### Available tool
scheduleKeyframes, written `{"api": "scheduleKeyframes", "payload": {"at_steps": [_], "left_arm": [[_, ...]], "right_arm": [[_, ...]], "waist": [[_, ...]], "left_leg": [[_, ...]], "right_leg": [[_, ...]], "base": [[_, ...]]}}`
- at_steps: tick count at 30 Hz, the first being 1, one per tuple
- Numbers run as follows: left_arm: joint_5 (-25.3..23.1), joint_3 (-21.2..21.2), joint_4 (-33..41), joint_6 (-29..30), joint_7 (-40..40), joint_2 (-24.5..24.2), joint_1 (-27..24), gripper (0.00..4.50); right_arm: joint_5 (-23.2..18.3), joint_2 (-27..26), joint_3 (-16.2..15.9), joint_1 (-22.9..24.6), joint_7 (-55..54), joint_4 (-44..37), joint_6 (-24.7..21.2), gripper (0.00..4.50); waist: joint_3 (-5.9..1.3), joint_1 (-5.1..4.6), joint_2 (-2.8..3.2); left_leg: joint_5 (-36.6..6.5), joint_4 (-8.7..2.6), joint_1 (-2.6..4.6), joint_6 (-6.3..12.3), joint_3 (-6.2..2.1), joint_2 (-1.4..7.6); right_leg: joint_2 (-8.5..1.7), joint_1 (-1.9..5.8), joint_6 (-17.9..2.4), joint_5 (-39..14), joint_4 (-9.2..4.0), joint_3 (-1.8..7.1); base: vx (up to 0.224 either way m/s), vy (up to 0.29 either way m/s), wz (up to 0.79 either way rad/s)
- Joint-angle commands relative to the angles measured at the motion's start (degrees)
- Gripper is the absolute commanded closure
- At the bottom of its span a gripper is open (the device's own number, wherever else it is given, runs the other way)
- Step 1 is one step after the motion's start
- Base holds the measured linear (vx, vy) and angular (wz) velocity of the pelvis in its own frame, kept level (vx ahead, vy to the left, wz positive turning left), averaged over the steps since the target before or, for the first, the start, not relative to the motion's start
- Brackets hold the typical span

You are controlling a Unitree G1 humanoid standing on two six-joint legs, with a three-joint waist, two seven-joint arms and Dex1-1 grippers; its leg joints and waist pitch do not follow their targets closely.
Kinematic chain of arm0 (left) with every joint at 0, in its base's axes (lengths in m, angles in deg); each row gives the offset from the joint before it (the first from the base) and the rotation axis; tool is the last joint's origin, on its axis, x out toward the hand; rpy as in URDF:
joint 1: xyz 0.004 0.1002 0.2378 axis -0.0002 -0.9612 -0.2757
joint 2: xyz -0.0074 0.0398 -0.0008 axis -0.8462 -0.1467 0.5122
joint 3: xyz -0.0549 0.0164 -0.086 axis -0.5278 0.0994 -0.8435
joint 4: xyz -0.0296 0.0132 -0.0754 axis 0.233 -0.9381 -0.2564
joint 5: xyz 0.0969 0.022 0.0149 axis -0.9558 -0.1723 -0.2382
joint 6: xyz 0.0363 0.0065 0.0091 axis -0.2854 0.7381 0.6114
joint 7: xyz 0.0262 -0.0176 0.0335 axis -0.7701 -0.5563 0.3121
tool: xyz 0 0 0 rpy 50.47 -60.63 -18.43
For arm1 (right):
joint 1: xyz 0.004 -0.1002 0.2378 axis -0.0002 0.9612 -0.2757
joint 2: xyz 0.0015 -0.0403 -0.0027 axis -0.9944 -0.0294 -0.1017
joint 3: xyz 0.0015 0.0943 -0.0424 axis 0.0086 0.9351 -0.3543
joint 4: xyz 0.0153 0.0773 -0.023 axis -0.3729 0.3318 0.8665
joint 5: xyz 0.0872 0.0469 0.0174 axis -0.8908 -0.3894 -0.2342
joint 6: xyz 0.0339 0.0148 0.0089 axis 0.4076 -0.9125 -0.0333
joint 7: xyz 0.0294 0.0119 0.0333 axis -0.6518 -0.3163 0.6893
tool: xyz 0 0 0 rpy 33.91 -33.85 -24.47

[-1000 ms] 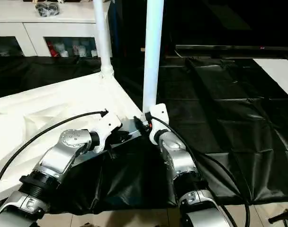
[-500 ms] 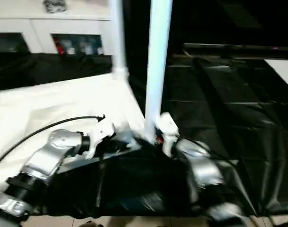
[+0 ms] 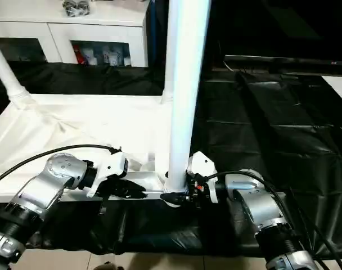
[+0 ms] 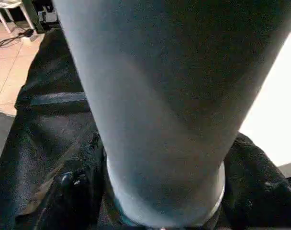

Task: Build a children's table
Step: Rotate leg to tighten

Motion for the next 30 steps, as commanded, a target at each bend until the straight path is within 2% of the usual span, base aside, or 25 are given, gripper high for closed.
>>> {"api": "scheduleKeyframes", "payload": {"at_steps": [1, 6, 7, 8, 9, 11, 15, 16, 17, 18, 22, 23, 27, 28, 30], "left_arm": [[0.75, -0.15, 0.79, -0.97, 1.17, 0.91, 2.21, 4.50], [0.53, -1.23, 0.39, 0.23, 5.41, 3.12, 2.50, 4.50], [-1.28, -1.85, -1.31, 1.50, 11.11, 5.56, 3.62, 4.50], [-1.45, -1.92, -1.50, 1.60, 11.70, 5.83, 3.75, 4.50], [-1.79, -2.13, -1.91, 2.07, 13.27, 6.63, 4.04, 4.50], [-2.20, -2.44, -2.23, 3.26, 15.80, 8.06, 4.40, 4.50], [-3.89, -2.37, -3.04, 5.11, 21.40, 10.98, 5.08, 4.50], [-4.42, -2.45, -3.36, 6.03, 23.88, 12.33, 5.34, 4.50], [-4.86, -2.61, -3.63, 7.06, 26.49, 13.77, 5.58, 4.50], [-5.19, -2.92, -4.05, 7.91, 29.28, 15.62, 5.91, 4.50], [-5.15, -2.92, -4.07, 7.92, 30.17, 17.52, 6.00, 4.50], [-5.17, -2.71, -3.94, 7.76, 29.72, 17.59, 5.96, 4.50], [-4.89, -2.20, -3.00, 7.46, 28.46, 17.07, 5.42, 4.50], [-4.85, -2.08, -2.74, 7.38, 28.04, 16.88, 5.24, 4.50], [-4.71, -1.94, -2.35, 7.03, 27.16, 16.45, 4.88, 4.50]], "right_arm": [[0.72, -1.39, -3.23, 1.18, 1.05, -0.10, -0.90, 1.75], [1.49, -4.57, -0.79, -0.16, -6.27, 2.76, -0.48, 1.77], [3.36, -8.26, 1.45, -2.17, -16.27, 7.08, -1.09, 1.77], [3.55, -8.64, 1.67, -2.38, -17.33, 7.57, -1.18, 1.77], [3.96, -9.72, 2.30, -2.92, -20.09, 8.83, -1.26, 1.77], [4.02, -11.67, 3.27, -3.58, -23.61, 10.41, -1.42, 1.77], [4.61, -16.05, 4.82, -5.41, -32.36, 13.84, -3.85, 1.78], [5.34, -17.90, 5.46, -6.40, -37.21, 15.66, -4.82, 1.78], [5.96, -19.71, 6.33, -7.48, -42.42, 17.55, -5.77, 1.78], [5.94, -21.94, 7.89, -9.07, -47.85, 20.26, -6.59, 1.78], [6.68, -23.83, 7.92, -10.13, -49.30, 22.03, -4.27, 1.78], [6.86, -23.98, 7.82, -10.12, -48.86, 22.08, -3.62, 1.22], [6.35, -23.90, 7.78, -9.76, -46.55, 21.68, -3.32, 0.99], [6.58, -23.78, 7.62, -9.67, -46.23, 21.56, -3.13, 0.74], [7.44, -23.20, 6.93, -9.52, -45.79, 21.41, -2.04, 0.74]], "waist": [[-3.45, 0.00, 0.12], [-3.38, -0.21, 0.05], [-3.23, -0.56, -0.01], [-3.14, -0.72, 0.08], [-3.04, -1.02, -0.14], [-3.12, -1.40, 0.00], [-3.12, -2.04, -0.03], [-3.06, -2.26, 0.10], [-3.08, -2.34, 0.14], [-3.08, -2.49, -0.07], [-3.13, -2.66, 0.07], [-3.17, -2.66, -0.14], [-3.17, -2.58, 0.11], [-3.17, -2.55, 0.04], [-3.17, -2.52, 0.16]], "left_leg": [[-19.03, -3.75, 0.52, 1.95, -0.46, 1.67], [-19.17, -3.76, 0.52, 1.56, -0.45, 1.57], [-19.93, -3.73, 0.61, 0.99, -0.53, 1.35], [-20.23, -3.70, 0.76, 0.68, -0.53, 1.22], [-21.17, -3.64, 0.87, 0.03, -0.76, 1.05], [-21.46, -3.68, 0.86, -0.11, -0.94, 1.09], [-22.20, -3.70, 0.76, 0.34, -1.00, 0.99], [-21.85, -3.73, 0.62, 0.17, -0.96, 0.97], [-22.26, -3.62, 0.88, -0.17, -0.95, 0.86], [-22.25, -3.55, 0.97, -0.24, -0.92, 0.83], [-23.07, -3.54, 0.96, 0.28, -0.91, 0.78], [-23.04, -3.62, 0.85, 0.58, -0.87, 0.78], [-22.76, -3.77, 0.78, 1.00, -0.83, 0.90], [-22.70, -3.78, 0.73, 1.03, -0.79, 0.87], [-22.71, -3.82, 0.68, 0.94, -0.84, 0.94]], "right_leg": [[-3.69, 2.45, -8.61, -23.24, -4.54, 2.73], [-3.68, 2.38, -8.85, -23.21, -4.53, 2.69], [-3.74, 2.27, -8.00, -26.32, -4.89, 2.49], [-3.71, 2.09, -7.63, -27.68, -5.11, 2.38], [-3.82, 2.20, -6.30, -31.10, -5.43, 2.01], [-3.98, 2.21, -4.93, -32.70, -5.85, 1.87], [-3.81, 2.07, -4.71, -32.07, -5.90, 1.79], [-3.73, 2.00, -4.83, -31.59, -5.78, 1.88], [-3.70, 1.83, -4.59, -32.36, -5.94, 1.76], [-3.82, 1.70, -4.58, -32.71, -6.05, 1.79], [-3.72, 1.60, -4.03, -32.49, -6.27, 1.72], [-3.66, 1.71, -4.01, -31.75, -6.20, 1.76], [-3.66, 1.70, -4.65, -30.11, -5.94, 1.99], [-3.69, 1.77, -4.78, -30.03, -5.91, 2.01], [-3.75, 1.78, -4.82, -30.00, -5.90, 2.04]], "base": [[0.000, 0.000, 0.00], [0.000, 0.000, 0.00], [0.000, 0.000, 0.00], [0.000, 0.000, 0.00], [0.000, 0.000, 0.00], [0.000, 0.000, 0.00], [0.000, 0.000, 0.00], [0.000, 0.000, 0.00], [0.000, 0.000, 0.00], [0.000, 0.000, 0.00], [0.000, 0.000, 0.00], [0.000, 0.000, 0.00], [0.000, 0.000, 0.00], [0.000, 0.000, 0.00], [0.000, 0.000, 0.00]]}}
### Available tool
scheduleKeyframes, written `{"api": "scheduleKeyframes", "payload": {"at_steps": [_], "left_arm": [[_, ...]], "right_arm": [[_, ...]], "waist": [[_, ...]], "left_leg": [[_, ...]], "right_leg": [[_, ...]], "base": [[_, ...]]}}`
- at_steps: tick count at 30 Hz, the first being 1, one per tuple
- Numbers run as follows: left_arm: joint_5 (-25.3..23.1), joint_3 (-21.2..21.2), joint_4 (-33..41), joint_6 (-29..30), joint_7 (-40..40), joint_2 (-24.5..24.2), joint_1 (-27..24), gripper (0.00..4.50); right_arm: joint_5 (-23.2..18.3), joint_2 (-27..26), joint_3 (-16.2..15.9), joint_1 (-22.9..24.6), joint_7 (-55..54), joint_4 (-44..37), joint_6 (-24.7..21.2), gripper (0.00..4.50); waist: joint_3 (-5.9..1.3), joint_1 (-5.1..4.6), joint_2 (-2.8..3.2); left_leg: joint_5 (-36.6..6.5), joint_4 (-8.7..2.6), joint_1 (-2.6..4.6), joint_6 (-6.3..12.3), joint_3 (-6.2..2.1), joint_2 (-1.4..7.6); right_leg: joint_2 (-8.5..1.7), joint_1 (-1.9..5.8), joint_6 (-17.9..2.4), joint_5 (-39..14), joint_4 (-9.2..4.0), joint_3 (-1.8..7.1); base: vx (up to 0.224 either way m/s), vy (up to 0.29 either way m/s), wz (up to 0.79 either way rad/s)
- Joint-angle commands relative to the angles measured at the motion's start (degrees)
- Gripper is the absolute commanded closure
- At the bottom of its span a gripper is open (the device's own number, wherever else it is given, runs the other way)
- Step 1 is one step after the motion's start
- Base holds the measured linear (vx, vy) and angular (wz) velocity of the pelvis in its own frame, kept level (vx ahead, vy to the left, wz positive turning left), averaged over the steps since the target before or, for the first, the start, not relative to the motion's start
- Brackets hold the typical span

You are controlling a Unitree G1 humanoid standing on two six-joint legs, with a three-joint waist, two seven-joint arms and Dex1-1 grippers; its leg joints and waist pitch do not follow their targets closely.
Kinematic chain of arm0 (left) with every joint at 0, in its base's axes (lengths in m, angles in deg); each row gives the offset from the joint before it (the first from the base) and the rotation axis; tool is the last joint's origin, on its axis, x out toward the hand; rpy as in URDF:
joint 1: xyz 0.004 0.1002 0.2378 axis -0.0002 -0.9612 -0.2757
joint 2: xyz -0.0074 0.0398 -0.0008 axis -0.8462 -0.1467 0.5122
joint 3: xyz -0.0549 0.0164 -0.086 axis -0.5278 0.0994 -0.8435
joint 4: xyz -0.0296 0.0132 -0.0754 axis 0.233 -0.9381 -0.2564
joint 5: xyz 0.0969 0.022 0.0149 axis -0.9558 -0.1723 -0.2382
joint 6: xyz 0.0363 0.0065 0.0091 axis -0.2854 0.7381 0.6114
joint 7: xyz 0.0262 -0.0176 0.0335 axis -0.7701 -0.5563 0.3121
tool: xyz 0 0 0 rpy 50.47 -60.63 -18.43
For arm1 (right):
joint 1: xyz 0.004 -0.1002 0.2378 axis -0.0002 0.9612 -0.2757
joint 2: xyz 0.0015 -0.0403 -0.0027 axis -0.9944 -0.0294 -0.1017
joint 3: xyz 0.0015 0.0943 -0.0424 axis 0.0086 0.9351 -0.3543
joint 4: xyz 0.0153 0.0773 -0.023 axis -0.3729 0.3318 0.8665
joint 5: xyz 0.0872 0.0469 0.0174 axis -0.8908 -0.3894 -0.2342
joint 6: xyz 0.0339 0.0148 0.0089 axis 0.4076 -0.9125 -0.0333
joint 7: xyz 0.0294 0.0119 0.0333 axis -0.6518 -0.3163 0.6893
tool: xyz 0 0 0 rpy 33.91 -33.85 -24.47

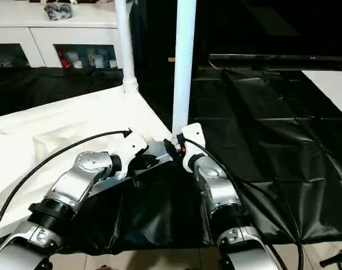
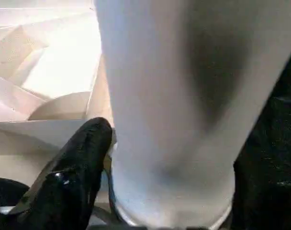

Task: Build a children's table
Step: Rotate leg to tighten

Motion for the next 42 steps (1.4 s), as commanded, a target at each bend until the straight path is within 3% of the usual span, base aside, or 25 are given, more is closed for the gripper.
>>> {"api": "scheduleKeyframes", "payload": {"at_steps": [1, 8, 10, 13, 19, 24, 28, 35, 39, 42], "left_arm": [[2.88, 3.00, 4.36, -3.34, -5.65, 0.76, 0.07, 4.50], [5.42, 4.11, 7.07, -5.86, -16.49, -5.01, -1.76, 4.50], [5.54, 4.05, 7.06, -5.85, -17.10, -5.45, -1.78, 4.50], [6.13, 3.96, 7.08, -6.20, -19.99, -7.18, -1.86, 4.50], [7.32, 4.49, 6.91, -7.23, -26.60, -10.84, -1.77, 4.50], [7.68, 4.72, 6.62, -7.41, -28.47, -11.79, -1.53, 4.50], [7.96, 4.94, 6.01, -7.88, -30.19, -12.53, -1.09, 4.50], [7.92, 4.86, 5.89, -8.15, -30.10, -12.03, -1.33, 4.50], [8.27, 4.61, 5.99, -7.91, -29.58, -11.64, -1.47, 4.50], [8.33, 3.86, 5.92, -7.15, -27.48, -10.52, -1.34, 4.50]], "right_arm": [[1.34, -0.58, -5.58, 2.06, 6.13, 1.91, 0.87, 0.74], [-1.06, 6.40, -8.46, 5.76, 22.55, -4.49, 3.86, 0.74], [-1.38, 7.08, -8.75, 6.12, 24.29, -5.23, 3.83, 0.74], [-3.02, 9.90, -9.87, 7.43, 31.25, -8.05, 3.46, 0.74], [-6.34, 15.83, -12.72, 9.81, 45.07, -13.58, 0.54, 0.74], [-6.99, 17.12, -13.44, 10.28, 48.07, -14.99, -0.58, 0.74], [-7.77, 17.93, -13.87, 10.73, 50.21, -16.61, -2.18, 1.17], [-8.08, 17.60, -13.69, 11.27, 50.26, -17.84, -3.40, 1.71], [-8.59, 17.31, -13.40, 11.56, 49.72, -18.27, -4.22, 1.78], [-8.51, 16.00, -12.49, 11.69, 47.04, -17.58, -3.98, 1.78]], "waist": [[-3.24, 0.12, 0.14], [-3.69, 0.94, 0.25], [-3.76, 1.07, 0.40], [-3.81, 1.35, 0.38], [-3.47, 2.17, 0.31], [-3.33, 2.47, 0.26], [-3.34, 2.52, 0.28], [-3.54, 2.66, 0.30], [-3.62, 2.76, 0.26], [-3.53, 2.81, 0.30]], "left_leg": [[-22.38, -3.91, 0.43, 0.93, -0.75, 1.10], [-17.24, -3.81, -0.05, 2.60, -0.30, 1.51], [-16.18, -3.71, 0.09, 2.88, -0.16, 1.59], [-15.43, -3.66, 0.11, 3.16, -0.14, 1.66], [-18.23, -3.80, 0.27, 3.03, -0.05, 1.80], [-19.41, -3.96, 0.33, 2.20, -0.20, 1.82], [-19.67, -3.96, 0.45, 2.03, -0.24, 1.78], [-18.23, -3.92, 0.26, 1.84, -0.29, 1.86], [-17.32, -3.84, 0.18, 2.03, -0.23, 1.84], [-17.96, -3.85, 0.29, 1.92, -0.20, 1.86]], "right_leg": [[-3.63, 1.91, -4.90, -29.45, -5.65, 2.26], [-3.32, 2.60, -9.57, -16.38, -3.85, 2.96], [-3.29, 2.59, -11.13, -13.71, -3.50, 3.02], [-3.21, 2.80, -11.46, -13.00, -3.33, 2.96], [-3.36, 2.61, -10.29, -18.87, -3.95, 2.95], [-3.47, 2.55, -9.44, -22.21, -4.26, 2.93], [-3.49, 2.44, -8.84, -23.58, -4.48, 2.92], [-3.50, 2.60, -9.50, -20.85, -4.09, 2.95], [-3.44, 2.72, -10.13, -18.98, -3.82, 2.94], [-3.53, 2.60, -9.85, -20.35, -4.01, 2.95]], "base": [[0.000, 0.000, 0.00], [0.008, -0.002, 0.00], [0.000, 0.000, 0.00], [0.000, 0.000, 0.00], [0.000, 0.000, 0.00], [0.000, 0.000, 0.00], [0.000, 0.000, 0.00], [0.000, 0.000, 0.00], [0.000, 0.000, 0.00], [0.000, 0.000, 0.00]]}}
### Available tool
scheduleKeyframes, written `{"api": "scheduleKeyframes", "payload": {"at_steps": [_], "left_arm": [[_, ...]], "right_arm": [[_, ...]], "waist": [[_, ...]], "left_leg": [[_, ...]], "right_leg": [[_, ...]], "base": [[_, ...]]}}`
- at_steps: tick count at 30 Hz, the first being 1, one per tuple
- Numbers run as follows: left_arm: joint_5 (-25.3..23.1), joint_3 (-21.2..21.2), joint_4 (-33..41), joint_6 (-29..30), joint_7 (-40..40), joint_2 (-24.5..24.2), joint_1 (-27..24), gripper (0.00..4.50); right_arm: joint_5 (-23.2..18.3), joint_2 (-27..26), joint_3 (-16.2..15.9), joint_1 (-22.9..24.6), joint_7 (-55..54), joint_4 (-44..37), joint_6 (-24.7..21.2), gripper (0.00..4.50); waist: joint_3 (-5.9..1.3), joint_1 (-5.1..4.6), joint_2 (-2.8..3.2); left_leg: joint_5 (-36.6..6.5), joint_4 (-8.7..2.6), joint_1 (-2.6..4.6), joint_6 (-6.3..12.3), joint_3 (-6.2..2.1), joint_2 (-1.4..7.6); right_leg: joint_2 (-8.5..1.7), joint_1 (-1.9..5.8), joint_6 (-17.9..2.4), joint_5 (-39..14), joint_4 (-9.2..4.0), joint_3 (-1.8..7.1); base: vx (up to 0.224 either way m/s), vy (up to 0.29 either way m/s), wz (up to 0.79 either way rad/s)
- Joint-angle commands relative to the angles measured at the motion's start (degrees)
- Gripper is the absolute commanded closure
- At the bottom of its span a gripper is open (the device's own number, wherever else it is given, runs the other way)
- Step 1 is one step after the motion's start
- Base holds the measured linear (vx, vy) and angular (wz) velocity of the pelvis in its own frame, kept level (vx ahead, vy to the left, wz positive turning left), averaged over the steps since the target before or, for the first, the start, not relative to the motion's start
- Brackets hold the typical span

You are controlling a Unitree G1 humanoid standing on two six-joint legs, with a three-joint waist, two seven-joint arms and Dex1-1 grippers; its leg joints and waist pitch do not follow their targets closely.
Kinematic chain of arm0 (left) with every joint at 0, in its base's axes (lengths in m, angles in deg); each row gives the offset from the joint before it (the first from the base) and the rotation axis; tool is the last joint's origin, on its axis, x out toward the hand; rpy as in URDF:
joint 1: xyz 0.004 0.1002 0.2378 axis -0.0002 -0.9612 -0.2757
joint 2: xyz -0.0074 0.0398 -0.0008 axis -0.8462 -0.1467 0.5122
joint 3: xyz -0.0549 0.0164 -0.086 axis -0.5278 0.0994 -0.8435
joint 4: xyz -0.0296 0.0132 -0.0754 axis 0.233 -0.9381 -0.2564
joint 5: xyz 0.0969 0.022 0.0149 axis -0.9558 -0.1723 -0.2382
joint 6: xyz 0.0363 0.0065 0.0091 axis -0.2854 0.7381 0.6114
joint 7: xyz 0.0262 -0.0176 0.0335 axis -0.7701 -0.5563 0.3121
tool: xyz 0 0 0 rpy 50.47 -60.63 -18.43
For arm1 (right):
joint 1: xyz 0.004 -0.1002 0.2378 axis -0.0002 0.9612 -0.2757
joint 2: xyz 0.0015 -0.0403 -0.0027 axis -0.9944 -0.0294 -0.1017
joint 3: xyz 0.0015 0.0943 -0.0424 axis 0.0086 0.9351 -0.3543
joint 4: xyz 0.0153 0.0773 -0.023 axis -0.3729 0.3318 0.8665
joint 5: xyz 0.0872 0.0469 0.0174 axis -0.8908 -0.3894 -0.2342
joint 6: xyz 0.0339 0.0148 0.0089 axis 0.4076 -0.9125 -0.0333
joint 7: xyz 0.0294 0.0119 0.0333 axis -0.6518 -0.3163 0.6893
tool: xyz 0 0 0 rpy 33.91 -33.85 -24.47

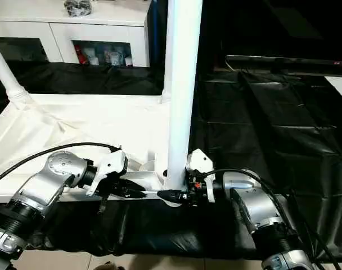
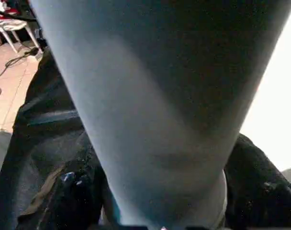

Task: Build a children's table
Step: Rotate leg to tighten

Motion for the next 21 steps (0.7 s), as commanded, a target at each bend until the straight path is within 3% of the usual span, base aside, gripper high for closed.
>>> {"api": "scheduleKeyframes", "payload": {"at_steps": [1, 2, 4, 7, 8, 11, 12, 13, 15, 17, 19, 21], "left_arm": [[1.05, -0.64, 1.05, -0.04, 4.07, 3.34, 1.68, 4.50], [1.05, -0.64, 1.05, -0.04, 4.07, 3.34, 1.68, 4.50], [-0.43, -1.72, -0.58, 1.01, 10.81, 6.53, 2.76, 4.50], [-2.21, -2.12, -2.00, 2.27, 18.06, 10.47, 3.93, 4.50], [-2.21, -2.12, -2.00, 2.27, 18.06, 10.47, 3.93, 4.50], [-4.13, -1.73, -3.02, 3.10, 23.66, 13.63, 4.85, 4.50], [-4.55, -1.75, -3.24, 3.32, 24.90, 14.36, 5.04, 4.50], [-5.70, -1.91, -3.97, 3.79, 28.32, 16.33, 5.63, 4.50], [-6.35, -2.28, -4.39, 4.58, 31.15, 17.92, 6.01, 4.50], [-6.36, -2.23, -4.20, 4.52, 31.22, 18.21, 5.95, 4.50], [-5.97, -1.95, -3.55, 4.27, 30.43, 18.26, 5.54, 4.50], [-5.83, -1.86, -3.34, 4.07, 30.02, 18.06, 5.31, 4.50]], "right_arm": [[0.85, -3.00, -2.07, 0.71, -3.12, 1.41, -0.58, 1.78], [0.85, -3.00, -2.07, 0.71, -3.12, 1.41, -0.58, 1.78], [3.42, -7.10, 0.58, -1.59, -14.77, 6.80, -0.82, 1.78], [4.66, -12.22, 3.88, -4.79, -27.87, 13.18, -2.46, 1.79], [4.66, -12.22, 3.88, -4.79, -27.87, 13.18, -2.46, 1.79], [4.93, -17.01, 6.25, -7.55, -37.85, 17.54, -2.89, 1.79], [5.02, -18.13, 6.89, -8.24, -40.25, 18.61, -2.90, 1.79], [5.34, -20.86, 8.88, -10.59, -47.44, 22.29, -2.68, 1.79], [5.86, -22.69, 9.99, -12.29, -51.95, 25.16, -1.01, 1.79], [6.14, -23.05, 9.73, -12.57, -51.48, 25.66, 0.50, 1.79], [6.66, -23.25, 9.16, -12.73, -49.87, 26.03, 1.71, 1.23], [6.25, -23.28, 9.39, -12.56, -48.97, 25.86, 1.37, 1.09]], "waist": [[-3.40, -0.11, 0.19], [-3.41, -0.14, 0.11], [-3.00, -0.56, 0.14], [-2.75, -1.59, 0.14], [-2.67, -2.09, 0.15], [-2.81, -3.04, 0.40], [-2.78, -3.24, 0.54], [-2.70, -3.76, 0.81], [-2.67, -4.31, 0.77], [-2.64, -4.45, 0.73], [-2.63, -4.47, 0.54], [-2.66, -4.42, 0.62]], "left_leg": [[-18.47, -3.67, 0.58, 1.74, -0.36, 1.71], [-18.65, -3.69, 0.61, 1.60, -0.37, 1.69], [-20.60, -3.75, 0.79, 0.76, -0.46, 1.50], [-24.09, -3.53, 1.40, -0.74, -1.04, 1.01], [-24.75, -3.56, 1.14, -0.90, -1.21, 0.91], [-26.27, -3.64, 0.94, -0.53, -1.52, 0.89], [-26.86, -3.66, 1.07, -0.54, -1.55, 0.96], [-28.32, -3.58, 1.64, -0.59, -1.61, 0.94], [-29.07, -3.55, 1.61, -0.62, -1.68, 0.93], [-30.08, -3.34, 1.91, -0.18, -1.65, 0.79], [-29.63, -3.64, 1.52, 0.45, -1.63, 0.87], [-29.53, -3.71, 1.57, 0.50, -1.58, 0.95]], "right_leg": [[-3.60, 2.44, -9.66, -21.43, -4.35, 2.78], [-3.64, 2.42, -9.47, -21.99, -4.41, 2.77], [-3.73, 2.03, -8.33, -26.60, -5.03, 2.56], [-3.89, 1.84, -4.79, -35.57, -6.21, 1.59], [-3.86, 1.92, -3.67, -36.72, -6.53, 1.24], [-3.93, 2.10, -2.39, -36.64, -6.96, 0.61], [-3.89, 1.96, -2.54, -36.33, -6.97, 0.53], [-3.85, 1.70, -2.98, -35.67, -7.39, -0.01], [-3.82, 1.82, -2.80, -35.52, -7.61, -0.38], [-3.86, 1.66, -2.15, -36.09, -7.94, -0.66], [-3.86, 1.83, -2.34, -34.97, -7.75, -0.36], [-3.92, 1.73, -2.80, -34.32, -7.60, -0.09]], "base": [[0.000, 0.000, 0.00], [0.000, 0.000, 0.00], [0.000, 0.000, 0.00], [-0.035, 0.003, -0.04], [0.000, 0.000, 0.00], [0.000, 0.000, 0.00], [0.000, 0.000, 0.00], [0.000, 0.000, 0.00], [0.000, 0.000, 0.00], [0.000, 0.000, 0.00], [0.000, 0.000, 0.00], [0.000, 0.000, 0.00]]}}
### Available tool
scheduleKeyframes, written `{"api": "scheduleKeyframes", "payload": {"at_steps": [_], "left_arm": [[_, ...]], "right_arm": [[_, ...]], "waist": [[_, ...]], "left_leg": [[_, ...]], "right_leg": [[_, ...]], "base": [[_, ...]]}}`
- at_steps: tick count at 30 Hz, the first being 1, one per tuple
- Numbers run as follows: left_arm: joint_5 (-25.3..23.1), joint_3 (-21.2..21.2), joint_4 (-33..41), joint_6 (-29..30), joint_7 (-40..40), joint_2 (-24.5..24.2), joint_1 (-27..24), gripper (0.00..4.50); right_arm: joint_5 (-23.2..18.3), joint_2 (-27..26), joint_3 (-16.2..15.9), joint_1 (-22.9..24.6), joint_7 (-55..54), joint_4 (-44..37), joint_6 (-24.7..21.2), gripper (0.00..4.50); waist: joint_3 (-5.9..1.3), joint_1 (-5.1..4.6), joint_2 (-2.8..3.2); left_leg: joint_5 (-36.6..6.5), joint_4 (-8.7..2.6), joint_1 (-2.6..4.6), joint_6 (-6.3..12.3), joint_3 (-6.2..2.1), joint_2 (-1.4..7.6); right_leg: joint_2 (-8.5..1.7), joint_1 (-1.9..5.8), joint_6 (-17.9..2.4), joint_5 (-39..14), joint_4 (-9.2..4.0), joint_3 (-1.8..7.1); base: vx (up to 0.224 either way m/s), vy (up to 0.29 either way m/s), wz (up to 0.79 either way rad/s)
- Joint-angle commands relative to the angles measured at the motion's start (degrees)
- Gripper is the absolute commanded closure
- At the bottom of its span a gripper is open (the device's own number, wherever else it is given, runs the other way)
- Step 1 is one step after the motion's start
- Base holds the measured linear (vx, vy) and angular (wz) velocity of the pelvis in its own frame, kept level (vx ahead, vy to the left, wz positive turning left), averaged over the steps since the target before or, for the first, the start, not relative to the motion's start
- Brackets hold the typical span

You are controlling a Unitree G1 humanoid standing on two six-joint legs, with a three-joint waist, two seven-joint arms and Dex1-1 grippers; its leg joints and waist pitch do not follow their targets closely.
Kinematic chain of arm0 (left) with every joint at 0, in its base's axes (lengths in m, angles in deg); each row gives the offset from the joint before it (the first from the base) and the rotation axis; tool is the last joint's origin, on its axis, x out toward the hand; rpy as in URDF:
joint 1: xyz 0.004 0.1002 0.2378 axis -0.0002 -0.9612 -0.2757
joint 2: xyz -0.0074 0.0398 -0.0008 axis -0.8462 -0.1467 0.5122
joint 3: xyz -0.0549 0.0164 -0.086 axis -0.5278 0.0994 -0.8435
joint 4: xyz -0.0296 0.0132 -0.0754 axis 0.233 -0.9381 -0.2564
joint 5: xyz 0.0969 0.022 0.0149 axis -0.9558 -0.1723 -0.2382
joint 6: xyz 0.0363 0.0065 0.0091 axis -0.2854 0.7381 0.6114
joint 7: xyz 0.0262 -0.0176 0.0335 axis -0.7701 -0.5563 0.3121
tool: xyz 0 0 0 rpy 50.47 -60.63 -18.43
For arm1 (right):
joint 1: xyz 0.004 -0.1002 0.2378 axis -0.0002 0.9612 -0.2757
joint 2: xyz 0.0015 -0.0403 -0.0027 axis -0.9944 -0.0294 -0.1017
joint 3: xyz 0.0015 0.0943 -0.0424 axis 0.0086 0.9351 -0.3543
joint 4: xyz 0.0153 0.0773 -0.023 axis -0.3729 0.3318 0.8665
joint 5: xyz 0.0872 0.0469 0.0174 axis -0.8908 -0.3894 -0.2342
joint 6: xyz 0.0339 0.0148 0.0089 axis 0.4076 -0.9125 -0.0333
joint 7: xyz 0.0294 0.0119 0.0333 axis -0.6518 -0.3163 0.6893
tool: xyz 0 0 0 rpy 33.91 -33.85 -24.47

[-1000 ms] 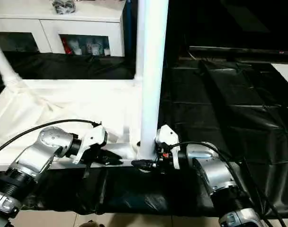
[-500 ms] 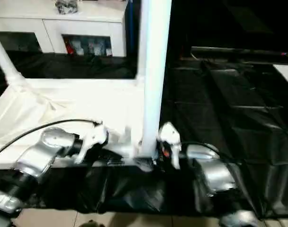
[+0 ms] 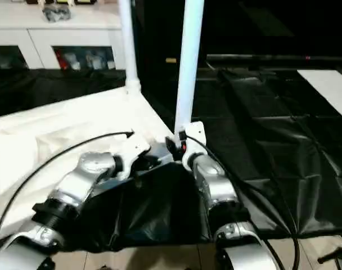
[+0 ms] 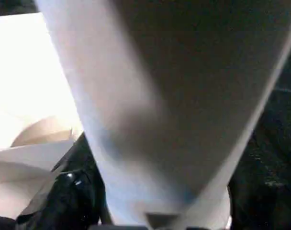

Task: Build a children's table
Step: Rotate leg to tighten

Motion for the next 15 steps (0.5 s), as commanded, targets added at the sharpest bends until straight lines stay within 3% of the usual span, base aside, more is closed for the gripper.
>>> {"api": "scheduleKeyframes", "payload": {"at_steps": [1, 4, 7, 11, 15], "left_arm": [[2.34, 2.30, 3.23, -2.18, -1.68, 2.97, 1.76, 4.50], [3.17, 2.21, 3.93, -3.60, -4.90, 1.48, 0.95, 4.50], [4.30, 2.15, 4.82, -4.66, -8.60, -0.51, 0.20, 4.50], [5.59, 2.26, 5.78, -5.38, -13.41, -3.22, -0.61, 4.50], [5.90, 2.03, 5.21, -6.48, -16.89, -5.71, -0.59, 4.50]], "right_arm": [[-0.02, -3.40, -3.01, 0.79, 3.88, 2.85, -2.11, 1.00], [2.08, -1.02, -4.93, 1.45, 7.37, 2.04, 0.48, 0.73], [2.24, 2.27, -7.00, 2.87, 14.07, -0.09, 2.98, 0.73], [1.17, 6.77, -9.44, 5.81, 24.82, -4.82, 4.87, 0.73], [-1.27, 11.31, -11.20, 8.88, 36.43, -10.55, 3.99, 0.73]], "waist": [[-2.78, -0.19, 0.23], [-2.79, -0.08, 0.27], [-3.06, 0.24, 0.12], [-3.40, 0.99, -0.04], [-3.61, 1.95, -0.13]], "left_leg": [[-29.47, -4.06, 1.21, 0.51, -0.95, 0.91], [-29.27, -4.11, 1.11, 0.54, -0.91, 0.95], [-26.92, -4.24, 0.67, 1.14, -0.75, 1.11], [-22.32, -4.22, 0.25, 2.37, -0.18, 1.42], [-18.54, -3.84, 0.47, 3.71, 0.46, 1.58]], "right_leg": [[-3.47, 1.06, -3.17, -34.10, -5.90, 1.55], [-3.61, 1.10, -3.36, -34.18, -5.85, 1.68], [-3.77, 1.46, -4.44, -31.48, -5.28, 2.25], [-3.56, 1.73, -8.17, -23.06, -3.88, 3.32], [-3.28, 1.70, -10.92, -17.48, -3.03, 3.78]], "base": [[0.000, 0.000, 0.00], [0.000, 0.000, 0.00], [0.000, 0.000, 0.00], [0.013, -0.004, 0.02], [0.055, -0.027, 0.10]]}}
